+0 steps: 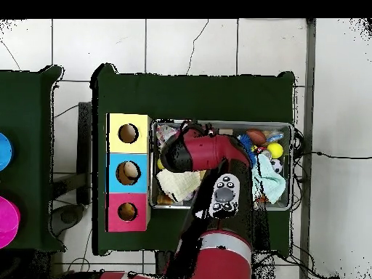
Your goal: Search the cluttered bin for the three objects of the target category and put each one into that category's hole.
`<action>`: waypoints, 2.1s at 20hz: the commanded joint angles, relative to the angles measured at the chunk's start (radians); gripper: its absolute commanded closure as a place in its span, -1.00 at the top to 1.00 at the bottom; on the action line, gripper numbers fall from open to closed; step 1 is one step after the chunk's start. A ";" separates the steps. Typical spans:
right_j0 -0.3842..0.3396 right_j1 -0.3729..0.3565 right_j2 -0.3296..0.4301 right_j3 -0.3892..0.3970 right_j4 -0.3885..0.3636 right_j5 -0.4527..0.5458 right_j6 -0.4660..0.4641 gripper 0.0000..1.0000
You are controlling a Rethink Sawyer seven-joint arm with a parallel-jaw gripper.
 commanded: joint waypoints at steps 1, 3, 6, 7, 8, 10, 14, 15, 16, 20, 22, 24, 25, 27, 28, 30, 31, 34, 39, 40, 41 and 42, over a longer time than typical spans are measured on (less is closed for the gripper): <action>-0.009 0.073 -0.035 0.000 -0.002 -0.059 0.136 1.00; -0.009 0.079 -0.046 -0.008 0.000 -0.062 0.136 1.00; -0.022 0.084 -0.042 -0.008 -0.001 -0.075 0.126 1.00; -0.025 0.087 -0.039 -0.005 0.000 -0.077 0.123 1.00; -0.043 0.093 -0.017 0.000 0.001 -0.067 0.110 1.00; -0.070 0.103 0.021 0.017 0.005 -0.038 0.087 1.00; -0.093 0.097 0.059 0.074 0.017 0.014 0.074 1.00; -0.092 0.099 0.059 0.078 0.016 0.012 0.077 1.00; -0.100 0.099 0.072 0.086 0.021 0.030 0.070 1.00; -0.111 0.096 0.093 0.103 0.029 0.069 0.060 1.00; -0.114 0.091 0.097 0.114 0.036 0.091 0.059 1.00; -0.118 0.082 0.101 0.123 0.041 0.114 0.056 1.00; -0.119 0.079 0.102 0.125 0.041 0.120 0.055 1.00; -0.116 0.071 0.099 0.134 0.042 0.128 0.055 1.00; -0.113 0.066 0.098 0.138 0.043 0.132 0.055 1.00; -0.098 0.062 0.080 0.135 0.034 0.099 0.065 1.00; -0.077 0.058 0.055 0.132 0.021 0.056 0.080 1.00; -0.044 0.016 0.028 0.130 -0.004 0.033 0.069 1.00; -0.029 -0.035 0.027 0.150 -0.012 0.061 0.042 1.00; -0.030 -0.037 0.030 0.149 -0.012 0.067 0.036 1.00; -0.035 -0.028 0.035 0.141 -0.009 0.072 0.033 1.00; -0.041 -0.017 0.041 0.140 -0.004 0.083 0.032 1.00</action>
